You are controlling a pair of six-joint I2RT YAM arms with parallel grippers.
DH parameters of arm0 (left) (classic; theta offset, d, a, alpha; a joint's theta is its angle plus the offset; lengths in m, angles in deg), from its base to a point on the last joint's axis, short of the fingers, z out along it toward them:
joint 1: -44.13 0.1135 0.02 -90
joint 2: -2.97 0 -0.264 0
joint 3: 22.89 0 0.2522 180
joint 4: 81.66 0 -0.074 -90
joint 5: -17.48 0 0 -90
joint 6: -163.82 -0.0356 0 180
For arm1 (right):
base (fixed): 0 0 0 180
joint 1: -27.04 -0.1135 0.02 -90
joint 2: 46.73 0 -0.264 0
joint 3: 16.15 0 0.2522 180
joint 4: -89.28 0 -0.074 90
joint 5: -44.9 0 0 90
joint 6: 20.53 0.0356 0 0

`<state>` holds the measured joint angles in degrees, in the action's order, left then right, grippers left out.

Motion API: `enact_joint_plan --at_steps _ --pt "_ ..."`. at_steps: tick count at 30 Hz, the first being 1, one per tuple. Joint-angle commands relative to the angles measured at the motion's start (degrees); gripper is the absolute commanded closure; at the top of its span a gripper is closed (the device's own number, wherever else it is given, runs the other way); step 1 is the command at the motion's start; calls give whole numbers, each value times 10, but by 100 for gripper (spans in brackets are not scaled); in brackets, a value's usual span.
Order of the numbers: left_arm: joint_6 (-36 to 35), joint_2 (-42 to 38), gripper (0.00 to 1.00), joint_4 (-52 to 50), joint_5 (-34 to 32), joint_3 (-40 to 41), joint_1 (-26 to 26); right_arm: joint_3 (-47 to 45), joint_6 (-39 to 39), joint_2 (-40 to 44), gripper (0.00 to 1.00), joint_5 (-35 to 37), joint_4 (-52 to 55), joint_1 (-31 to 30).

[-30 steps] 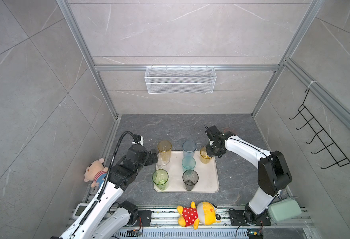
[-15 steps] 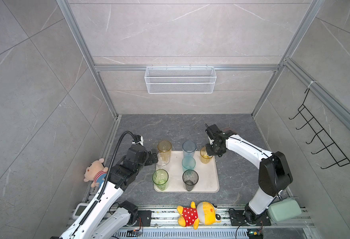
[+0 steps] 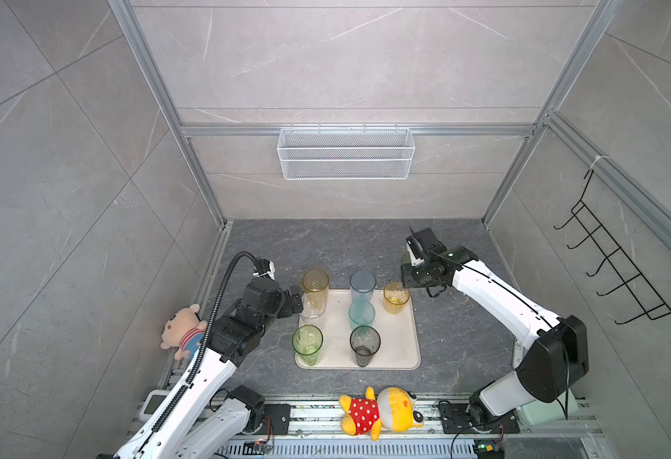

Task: Place the glasses into the tray
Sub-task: Place the glass on the tray, then pick up the glass from the top-right of the table.

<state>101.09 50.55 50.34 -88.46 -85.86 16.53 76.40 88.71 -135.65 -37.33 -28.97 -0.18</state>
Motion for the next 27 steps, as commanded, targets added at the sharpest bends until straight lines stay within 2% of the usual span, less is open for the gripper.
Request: enact_joint_plan --at_steps 1,12,27 --pt "8 -5 0 11 6 -3 3 20 -12 20 41 46 11 -3" --pt "6 2 0 14 7 -7 3 29 -21 23 31 109 -31 8" --pt "1 13 0 12 7 -16 2 58 -1 -10 23 80 -63 72"
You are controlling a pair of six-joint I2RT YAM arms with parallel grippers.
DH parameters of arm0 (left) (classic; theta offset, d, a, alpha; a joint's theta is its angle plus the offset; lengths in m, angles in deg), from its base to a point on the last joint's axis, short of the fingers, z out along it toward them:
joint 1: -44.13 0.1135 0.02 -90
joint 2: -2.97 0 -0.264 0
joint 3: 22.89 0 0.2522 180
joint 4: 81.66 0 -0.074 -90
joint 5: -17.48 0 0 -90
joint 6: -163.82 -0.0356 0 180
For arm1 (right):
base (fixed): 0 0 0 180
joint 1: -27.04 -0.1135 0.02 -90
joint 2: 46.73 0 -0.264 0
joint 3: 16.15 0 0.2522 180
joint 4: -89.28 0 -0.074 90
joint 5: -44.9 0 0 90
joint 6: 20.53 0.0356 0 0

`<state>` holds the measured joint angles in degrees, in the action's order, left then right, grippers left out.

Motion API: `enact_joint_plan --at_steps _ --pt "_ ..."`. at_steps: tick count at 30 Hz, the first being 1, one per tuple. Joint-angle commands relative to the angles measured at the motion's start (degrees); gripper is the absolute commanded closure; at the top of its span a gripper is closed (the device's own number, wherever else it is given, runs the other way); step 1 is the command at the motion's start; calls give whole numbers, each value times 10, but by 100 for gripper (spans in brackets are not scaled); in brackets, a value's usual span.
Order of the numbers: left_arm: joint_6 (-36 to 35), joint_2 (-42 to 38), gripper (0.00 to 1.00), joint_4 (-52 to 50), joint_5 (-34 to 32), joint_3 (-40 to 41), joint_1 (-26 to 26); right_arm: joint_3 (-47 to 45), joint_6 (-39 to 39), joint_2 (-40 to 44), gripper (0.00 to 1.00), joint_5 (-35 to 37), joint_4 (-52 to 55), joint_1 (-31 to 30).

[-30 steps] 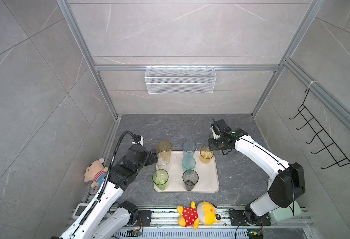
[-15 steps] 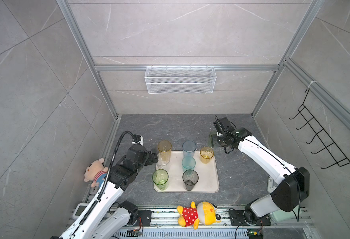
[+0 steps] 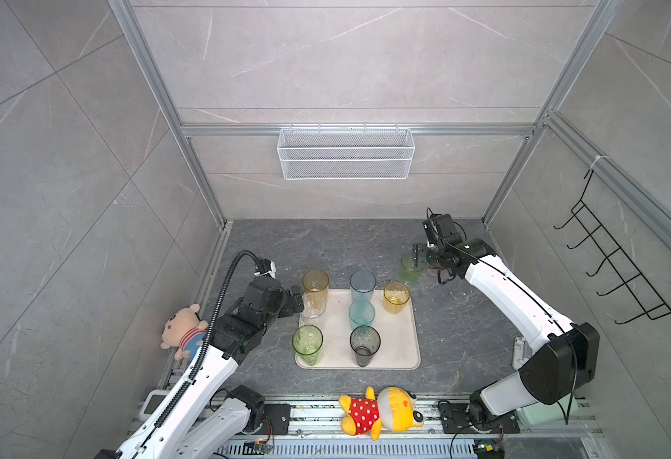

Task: Place the glasses into the tray
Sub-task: Pick up the glass from the top-right of the table.

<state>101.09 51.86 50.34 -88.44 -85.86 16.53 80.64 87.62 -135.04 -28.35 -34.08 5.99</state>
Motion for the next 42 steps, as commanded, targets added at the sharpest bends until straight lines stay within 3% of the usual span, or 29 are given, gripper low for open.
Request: enact_joint_plan --at_steps 1,18,42 --pt "1 0 0 12 6 -16 2 17 14 -21 23 -15 -13 16" --pt "4 -8 0 6 2 -8 3 13 63 -94 22 -117 -52 83" --pt "8 -13 0 4 1 -2 3 -5 75 -171 23 -136 -71 97"
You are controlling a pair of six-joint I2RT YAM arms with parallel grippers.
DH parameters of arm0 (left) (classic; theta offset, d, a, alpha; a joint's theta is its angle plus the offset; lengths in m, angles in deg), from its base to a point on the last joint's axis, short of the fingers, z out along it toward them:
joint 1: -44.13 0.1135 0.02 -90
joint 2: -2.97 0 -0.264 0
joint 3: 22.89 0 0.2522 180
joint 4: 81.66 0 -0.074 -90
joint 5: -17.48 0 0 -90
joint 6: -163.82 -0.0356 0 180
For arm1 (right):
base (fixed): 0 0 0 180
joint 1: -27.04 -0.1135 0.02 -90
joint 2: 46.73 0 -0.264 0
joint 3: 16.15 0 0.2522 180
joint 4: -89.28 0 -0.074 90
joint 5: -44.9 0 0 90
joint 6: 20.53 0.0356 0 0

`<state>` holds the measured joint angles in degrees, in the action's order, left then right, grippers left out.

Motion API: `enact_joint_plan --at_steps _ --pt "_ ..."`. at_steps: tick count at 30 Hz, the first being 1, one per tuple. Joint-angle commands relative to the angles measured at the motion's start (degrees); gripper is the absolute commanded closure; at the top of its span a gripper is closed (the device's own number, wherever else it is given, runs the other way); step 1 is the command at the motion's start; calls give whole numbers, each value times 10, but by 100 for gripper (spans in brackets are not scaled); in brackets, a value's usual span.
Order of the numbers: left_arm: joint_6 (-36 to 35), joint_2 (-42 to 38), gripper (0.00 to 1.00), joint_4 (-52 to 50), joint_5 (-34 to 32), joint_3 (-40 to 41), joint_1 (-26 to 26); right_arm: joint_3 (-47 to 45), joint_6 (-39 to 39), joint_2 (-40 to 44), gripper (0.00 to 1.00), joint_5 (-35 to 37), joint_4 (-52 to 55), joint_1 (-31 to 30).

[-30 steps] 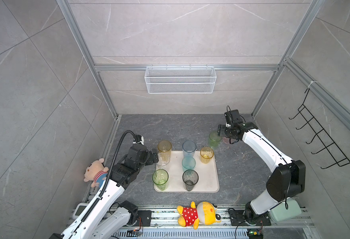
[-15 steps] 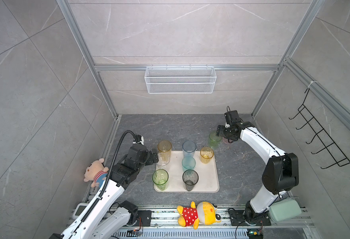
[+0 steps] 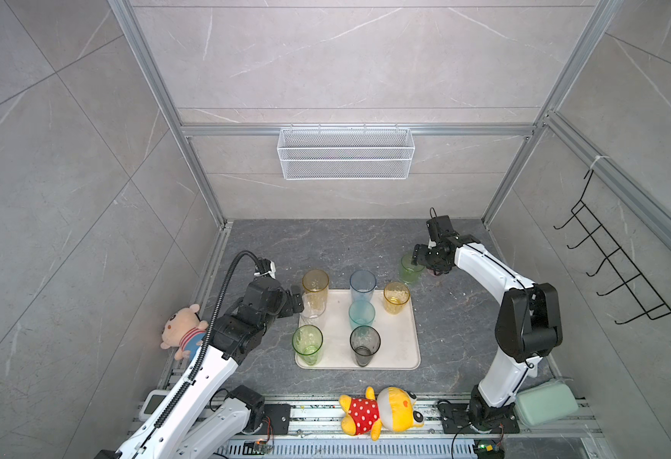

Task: Place the glasses into the tray
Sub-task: Pick up the glass from the top-right of the table.

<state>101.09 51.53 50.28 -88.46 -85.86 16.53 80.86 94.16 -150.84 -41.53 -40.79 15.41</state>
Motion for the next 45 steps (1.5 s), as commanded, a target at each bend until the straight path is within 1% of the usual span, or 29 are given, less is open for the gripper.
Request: enact_joint_plan --at_steps 1,11,27,31,34,45 --pt "9 -10 0 5 2 -2 3 -8 10 -16 23 -5 -5 3" --pt "10 -7 0 5 2 -1 3 -9 11 -42 29 -16 -10 5" --pt "11 -12 0 4 3 1 3 -14 12 -57 38 -29 -19 5" --pt "11 -14 0 3 2 2 3 -15 12 -59 44 -31 -21 5" --pt "11 -14 0 1 2 2 3 -16 12 -60 52 -33 -22 4" --pt "13 -16 0 1 2 3 2 -17 10 -60 71 -38 -23 5"
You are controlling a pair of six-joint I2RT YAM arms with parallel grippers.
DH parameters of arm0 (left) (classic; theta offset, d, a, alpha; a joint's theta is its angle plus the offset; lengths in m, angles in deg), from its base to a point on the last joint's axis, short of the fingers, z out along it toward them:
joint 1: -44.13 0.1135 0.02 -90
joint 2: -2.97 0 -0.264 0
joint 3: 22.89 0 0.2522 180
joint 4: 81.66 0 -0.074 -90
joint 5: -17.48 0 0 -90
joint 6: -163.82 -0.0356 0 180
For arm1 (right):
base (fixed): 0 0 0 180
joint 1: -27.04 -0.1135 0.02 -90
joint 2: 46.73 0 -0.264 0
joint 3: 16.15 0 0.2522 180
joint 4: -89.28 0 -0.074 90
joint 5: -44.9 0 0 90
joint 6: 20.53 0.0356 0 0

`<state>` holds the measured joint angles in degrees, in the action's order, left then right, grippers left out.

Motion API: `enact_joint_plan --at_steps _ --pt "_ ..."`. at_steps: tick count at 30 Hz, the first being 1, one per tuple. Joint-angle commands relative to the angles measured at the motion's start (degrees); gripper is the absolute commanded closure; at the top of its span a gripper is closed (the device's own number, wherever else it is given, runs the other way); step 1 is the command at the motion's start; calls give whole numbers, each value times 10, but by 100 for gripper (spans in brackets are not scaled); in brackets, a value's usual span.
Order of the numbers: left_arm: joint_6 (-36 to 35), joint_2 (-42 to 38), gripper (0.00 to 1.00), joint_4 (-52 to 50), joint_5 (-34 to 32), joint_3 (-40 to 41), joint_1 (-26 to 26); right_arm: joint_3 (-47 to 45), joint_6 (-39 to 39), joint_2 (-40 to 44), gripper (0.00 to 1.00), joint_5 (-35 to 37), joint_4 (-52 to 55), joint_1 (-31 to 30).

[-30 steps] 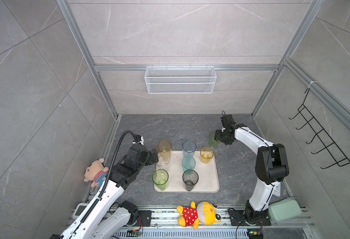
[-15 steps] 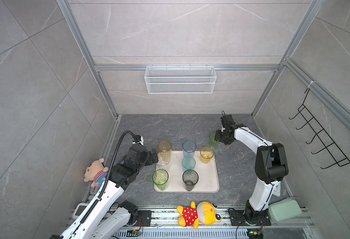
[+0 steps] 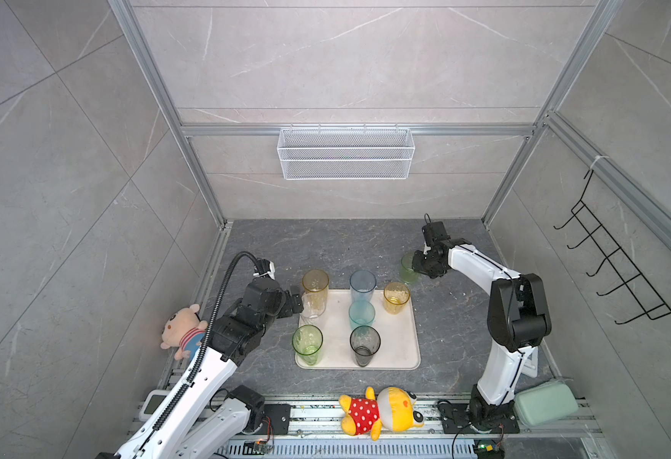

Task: Place the glasses into the tray
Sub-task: Pick up the glass from the top-right of the table.

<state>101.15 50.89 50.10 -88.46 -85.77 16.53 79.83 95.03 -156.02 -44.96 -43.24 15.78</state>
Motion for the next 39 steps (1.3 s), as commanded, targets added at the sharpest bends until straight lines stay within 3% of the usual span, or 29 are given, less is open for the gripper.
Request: enact_joint_plan --at_steps 1,22,39 --pt "12 -9 0 3 3 3 3 -7 0 -8 73 -4 2 1" --pt "14 13 0 18 16 -4 3 5 -41 74 100 58 66 0" --pt "21 18 0 17 19 -7 3 18 -66 182 100 27 147 -15"
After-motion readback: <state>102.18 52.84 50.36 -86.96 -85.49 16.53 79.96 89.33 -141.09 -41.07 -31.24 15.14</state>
